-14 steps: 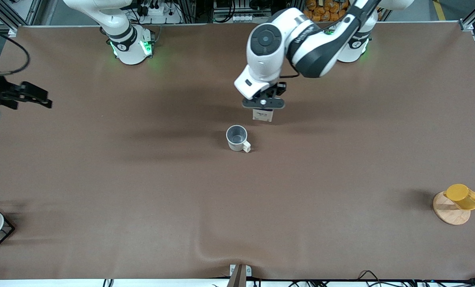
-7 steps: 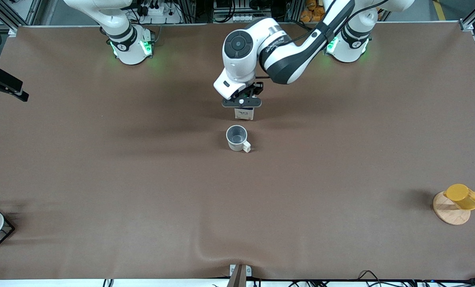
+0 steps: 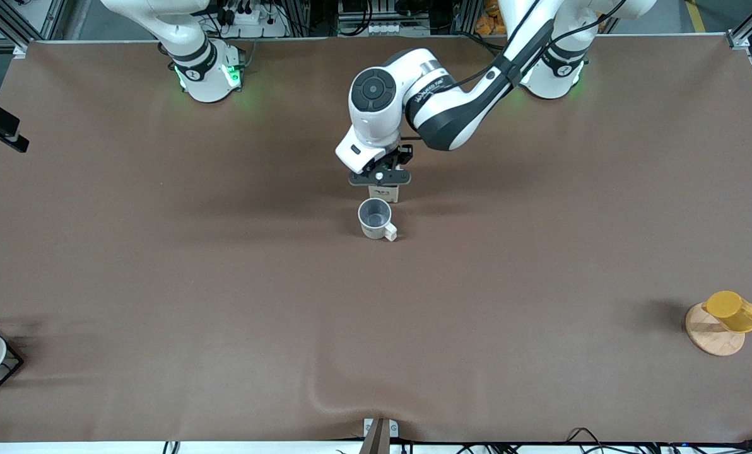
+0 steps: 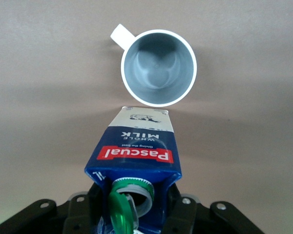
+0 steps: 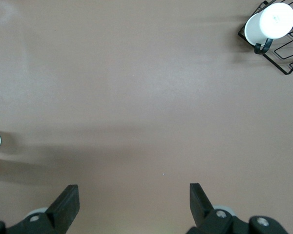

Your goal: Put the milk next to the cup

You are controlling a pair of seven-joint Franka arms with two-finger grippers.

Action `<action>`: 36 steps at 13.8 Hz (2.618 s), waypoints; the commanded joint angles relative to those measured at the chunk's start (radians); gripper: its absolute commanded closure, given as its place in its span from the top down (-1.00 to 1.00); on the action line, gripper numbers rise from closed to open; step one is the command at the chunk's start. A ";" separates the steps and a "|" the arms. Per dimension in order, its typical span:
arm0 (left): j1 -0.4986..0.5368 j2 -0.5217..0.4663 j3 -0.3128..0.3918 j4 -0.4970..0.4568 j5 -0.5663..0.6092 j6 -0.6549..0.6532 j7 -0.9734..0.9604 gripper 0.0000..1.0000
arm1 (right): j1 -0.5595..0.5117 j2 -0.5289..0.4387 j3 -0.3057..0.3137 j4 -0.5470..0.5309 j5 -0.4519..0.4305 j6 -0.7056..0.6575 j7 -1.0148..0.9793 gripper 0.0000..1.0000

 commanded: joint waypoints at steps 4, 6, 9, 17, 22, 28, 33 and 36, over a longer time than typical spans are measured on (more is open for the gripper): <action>-0.012 0.034 0.003 0.027 0.033 0.034 -0.039 0.03 | 0.003 0.001 0.007 0.009 0.001 -0.009 0.015 1.00; -0.012 0.035 0.003 0.027 0.033 0.042 -0.039 0.12 | 0.001 0.001 0.007 0.007 0.000 -0.017 0.015 1.00; -0.010 0.043 0.003 0.027 0.033 0.044 -0.039 1.00 | 0.001 -0.001 0.007 0.007 0.001 -0.017 0.015 1.00; 0.037 -0.133 0.006 0.041 0.033 -0.034 -0.183 1.00 | 0.001 0.001 0.007 0.004 -0.002 -0.020 0.010 1.00; 0.308 -0.303 0.006 0.041 0.064 -0.162 0.063 1.00 | 0.003 0.001 0.007 0.003 -0.003 -0.017 0.013 1.00; 0.632 -0.403 0.003 0.045 -0.008 -0.240 0.384 1.00 | 0.003 0.002 0.007 0.003 -0.003 -0.019 0.013 1.00; 0.711 -0.407 0.006 0.125 -0.001 -0.363 0.499 1.00 | 0.001 0.002 0.007 0.003 -0.003 -0.026 0.015 1.00; 0.623 -0.446 0.140 0.137 -0.021 -0.409 0.576 1.00 | 0.003 0.002 0.007 0.003 -0.003 -0.022 0.015 1.00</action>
